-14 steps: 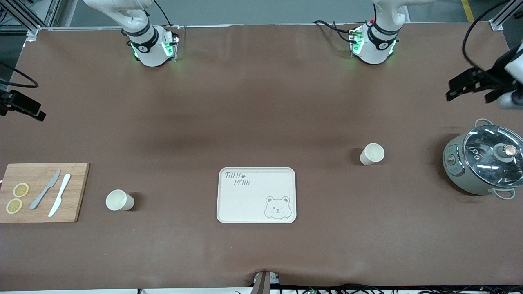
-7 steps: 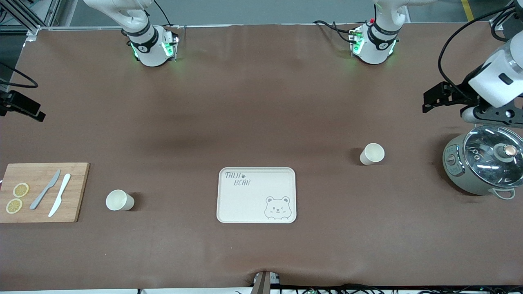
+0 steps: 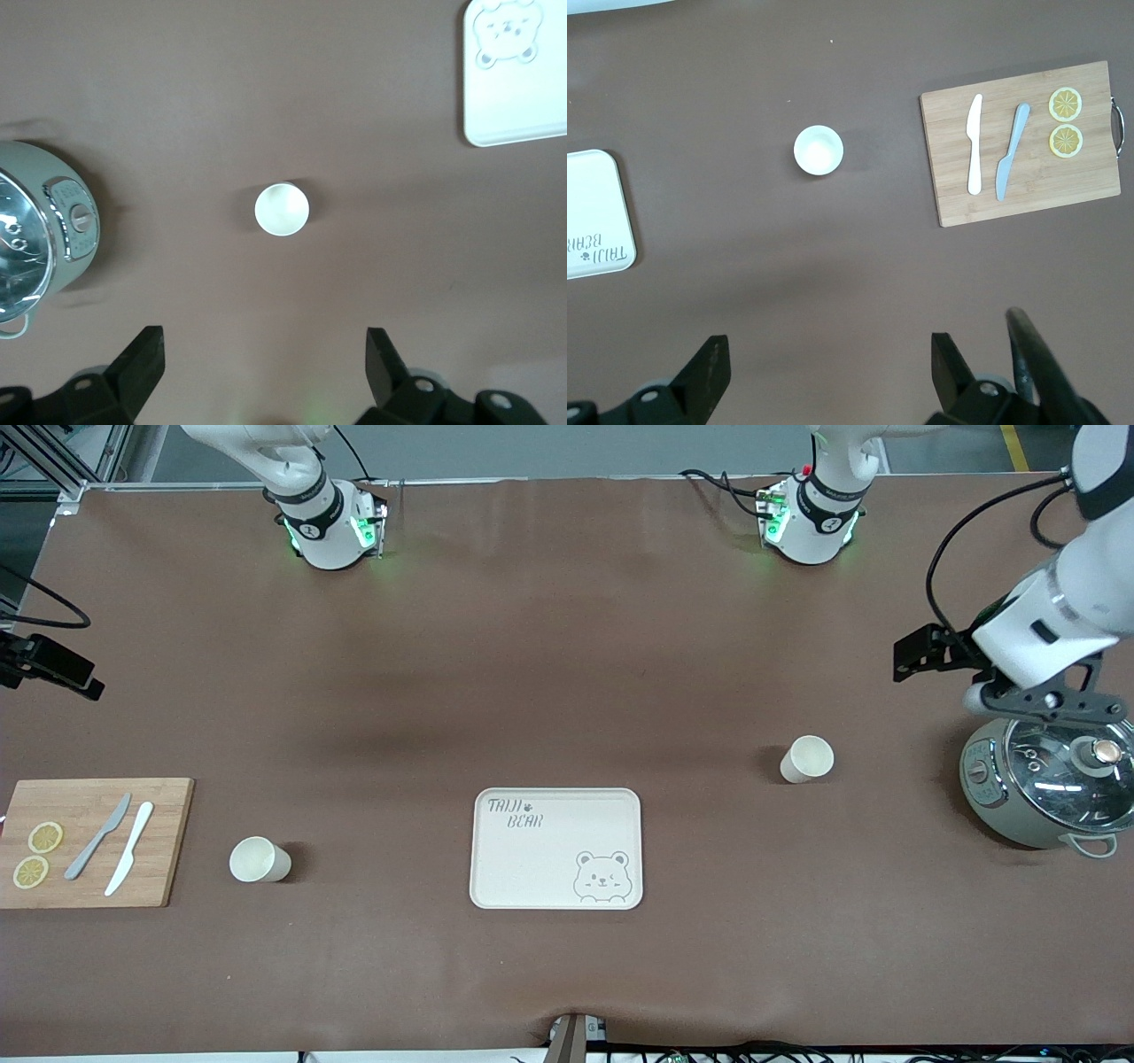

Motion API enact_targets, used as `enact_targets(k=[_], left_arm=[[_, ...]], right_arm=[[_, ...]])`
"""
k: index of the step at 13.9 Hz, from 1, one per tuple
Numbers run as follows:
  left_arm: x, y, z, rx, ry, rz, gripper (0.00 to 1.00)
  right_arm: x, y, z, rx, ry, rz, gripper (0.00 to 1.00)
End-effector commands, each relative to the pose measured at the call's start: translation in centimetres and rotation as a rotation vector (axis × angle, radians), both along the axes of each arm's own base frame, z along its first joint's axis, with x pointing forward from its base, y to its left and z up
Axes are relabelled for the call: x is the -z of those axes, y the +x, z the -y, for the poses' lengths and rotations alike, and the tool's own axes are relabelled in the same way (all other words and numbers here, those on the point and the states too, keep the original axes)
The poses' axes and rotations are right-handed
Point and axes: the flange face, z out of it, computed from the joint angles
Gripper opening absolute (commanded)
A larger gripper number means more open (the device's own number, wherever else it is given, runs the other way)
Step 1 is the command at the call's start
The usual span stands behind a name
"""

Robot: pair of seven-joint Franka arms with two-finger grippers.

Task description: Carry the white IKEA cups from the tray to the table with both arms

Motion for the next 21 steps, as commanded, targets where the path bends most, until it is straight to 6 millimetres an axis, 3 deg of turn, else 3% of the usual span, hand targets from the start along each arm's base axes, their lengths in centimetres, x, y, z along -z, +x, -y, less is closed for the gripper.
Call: enact_targets(k=[1,6,8,11,14,17,18,19,20,21], left_arm=[[-0.1,0.1,0.8,0.028,0.020,0.035,1.00],[3.2,0.3,2.4,0.055,0.020,0.039,1.00],[2.8,0.3,2.8,0.060,0.014,0.058,1.00],[0.9,-0.1,2.7,0.054,0.002,0.091,1.00],[-2.9,0.4,0.3,0.028,-0.008,0.166,1.00],[-3.9,0.0,0.2,0.028,-0.005,0.173,1.00],[-4.1,-0.3,1.4,0.042,-0.002,0.174,1.00],[-4.0,-0.4,1.2,0.043,0.010,0.167,1.00],[-4.4,-0.8,-0.8,0.006,0.018,0.147,1.00],[-4.4,-1.0,-0.3,0.013,0.010,0.138,1.00]], right_arm=[[0.3,-1.1,0.0,0.011,0.002,0.025,1.00],[0.5,-1.8,0.3,0.011,0.003,0.019,1.00],[0.4,-1.8,0.1,0.006,0.003,0.017,1.00],[0.4,-1.9,0.1,-0.003,0.003,0.012,1.00],[0.5,-2.0,0.4,-0.055,0.001,0.007,1.00],[0.4,-2.0,0.6,-0.077,0.000,0.006,1.00],[0.5,-1.9,0.6,-0.077,0.000,0.005,1.00],[0.5,-2.0,0.6,-0.077,0.000,0.003,1.00],[0.4,-2.0,0.4,-0.080,0.002,0.005,1.00],[0.4,-2.0,0.4,-0.081,0.002,0.005,1.00]])
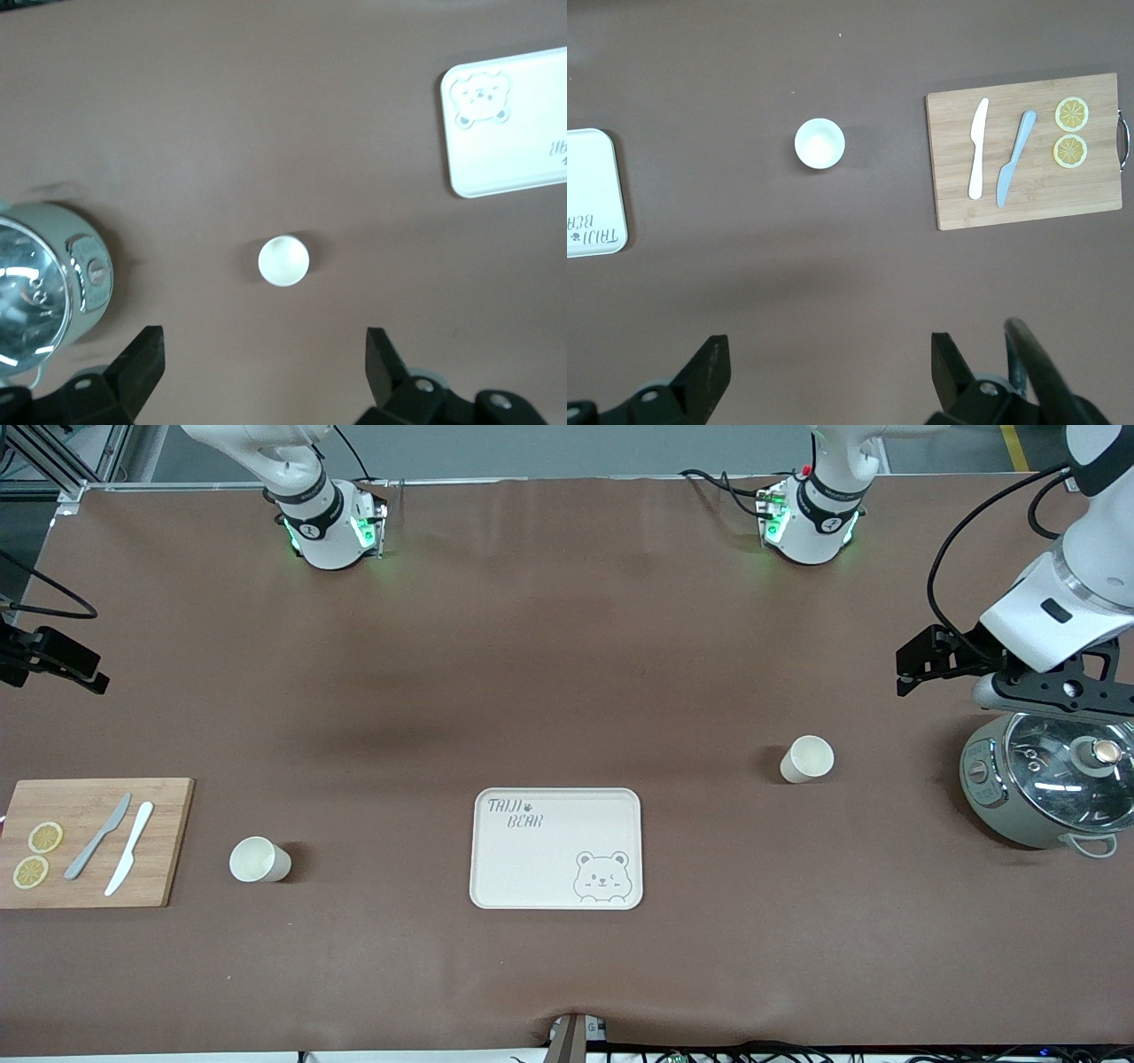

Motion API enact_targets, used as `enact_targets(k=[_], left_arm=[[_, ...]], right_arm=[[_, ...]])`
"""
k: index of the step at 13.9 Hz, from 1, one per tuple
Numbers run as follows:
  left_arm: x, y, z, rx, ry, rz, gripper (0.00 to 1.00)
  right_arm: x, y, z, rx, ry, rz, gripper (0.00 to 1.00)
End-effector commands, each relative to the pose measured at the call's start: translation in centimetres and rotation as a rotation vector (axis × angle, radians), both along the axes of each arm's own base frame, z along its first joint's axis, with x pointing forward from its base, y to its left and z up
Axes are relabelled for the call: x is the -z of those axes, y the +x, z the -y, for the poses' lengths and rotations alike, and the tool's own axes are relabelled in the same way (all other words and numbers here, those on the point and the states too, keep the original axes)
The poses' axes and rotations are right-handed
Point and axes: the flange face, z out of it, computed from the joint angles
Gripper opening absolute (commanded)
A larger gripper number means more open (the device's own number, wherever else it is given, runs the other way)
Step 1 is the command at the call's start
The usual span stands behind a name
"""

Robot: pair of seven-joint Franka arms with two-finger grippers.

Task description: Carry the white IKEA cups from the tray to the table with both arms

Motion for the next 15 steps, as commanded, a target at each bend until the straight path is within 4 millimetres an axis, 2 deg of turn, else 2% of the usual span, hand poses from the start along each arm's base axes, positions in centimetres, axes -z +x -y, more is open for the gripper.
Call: enact_targets(k=[1,5,9,15], left_arm=[[-0.85,-0.82,-0.34,0.003,0.002,-0.016,1.00],[-1.07,-0.81,-0.38,-0.008,0.002,-0.011,1.00],[-0.20,-0.77,-0.18,-0.009,0.006,-0.036,1.00],[-1.05,-0.80,-0.78,-0.016,-0.031,-0.024,1.00]], right_arm=[[-0.32,-0.85,-0.11,-0.015,0.003,0.003,1.00],[-0.37,-0.92,-0.19,-0.018,0.003,0.002,1.00],[-0.37,-0.92,-0.19,-0.018,0.003,0.002,1.00],[-0.37,-0.86,-0.19,-0.018,0.003,0.003,1.00]])
